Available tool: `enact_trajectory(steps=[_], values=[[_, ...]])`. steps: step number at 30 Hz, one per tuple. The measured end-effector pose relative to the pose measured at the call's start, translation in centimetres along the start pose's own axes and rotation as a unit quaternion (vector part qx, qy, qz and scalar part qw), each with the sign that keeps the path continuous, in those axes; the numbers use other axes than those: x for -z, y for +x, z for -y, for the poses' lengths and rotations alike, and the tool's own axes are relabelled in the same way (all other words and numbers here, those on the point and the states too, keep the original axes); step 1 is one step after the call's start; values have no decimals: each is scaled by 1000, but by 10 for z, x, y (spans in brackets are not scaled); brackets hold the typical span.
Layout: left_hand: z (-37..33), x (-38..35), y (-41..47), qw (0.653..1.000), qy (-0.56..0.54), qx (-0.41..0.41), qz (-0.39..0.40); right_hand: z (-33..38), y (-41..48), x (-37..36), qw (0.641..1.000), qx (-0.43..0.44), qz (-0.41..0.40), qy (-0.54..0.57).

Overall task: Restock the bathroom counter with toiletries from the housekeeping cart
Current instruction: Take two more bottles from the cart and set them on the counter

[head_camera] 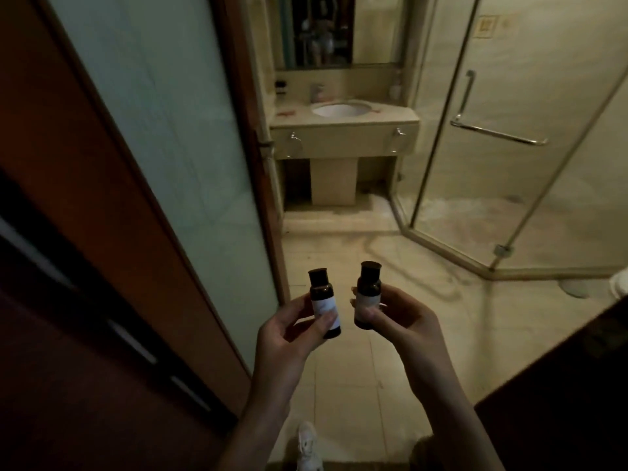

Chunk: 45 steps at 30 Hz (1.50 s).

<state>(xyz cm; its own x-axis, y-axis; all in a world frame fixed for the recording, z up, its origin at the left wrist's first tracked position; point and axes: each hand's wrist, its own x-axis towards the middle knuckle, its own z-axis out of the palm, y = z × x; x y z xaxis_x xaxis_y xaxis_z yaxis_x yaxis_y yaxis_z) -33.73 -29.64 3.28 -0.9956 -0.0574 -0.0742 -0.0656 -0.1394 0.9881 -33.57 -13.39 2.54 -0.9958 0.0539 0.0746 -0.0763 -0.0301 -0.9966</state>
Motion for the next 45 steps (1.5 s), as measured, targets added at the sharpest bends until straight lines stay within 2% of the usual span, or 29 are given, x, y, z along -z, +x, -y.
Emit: enact_trajectory(steps=[4,16,25,35,42,45], values=[[-4,4,28,1000,-8,-14,-8,1,31,-9,1000,14,10,7],[-25,-17,167,998,-1,-35,61,3,168,-2,997,55,-47,3],[-14,10,267,999,13,-7,47,-17,259,-43,999,35,-32,16],[-4,2,351,998,22,33,41,-42,349,-46,1000,-16,-13,23],[0,-34,460,999,21,45,-12,-52,462,-25,999,-26,12,30],[-9,-68,516,999,12,37,-10,-44,521,-2,999,-19,20,29]])
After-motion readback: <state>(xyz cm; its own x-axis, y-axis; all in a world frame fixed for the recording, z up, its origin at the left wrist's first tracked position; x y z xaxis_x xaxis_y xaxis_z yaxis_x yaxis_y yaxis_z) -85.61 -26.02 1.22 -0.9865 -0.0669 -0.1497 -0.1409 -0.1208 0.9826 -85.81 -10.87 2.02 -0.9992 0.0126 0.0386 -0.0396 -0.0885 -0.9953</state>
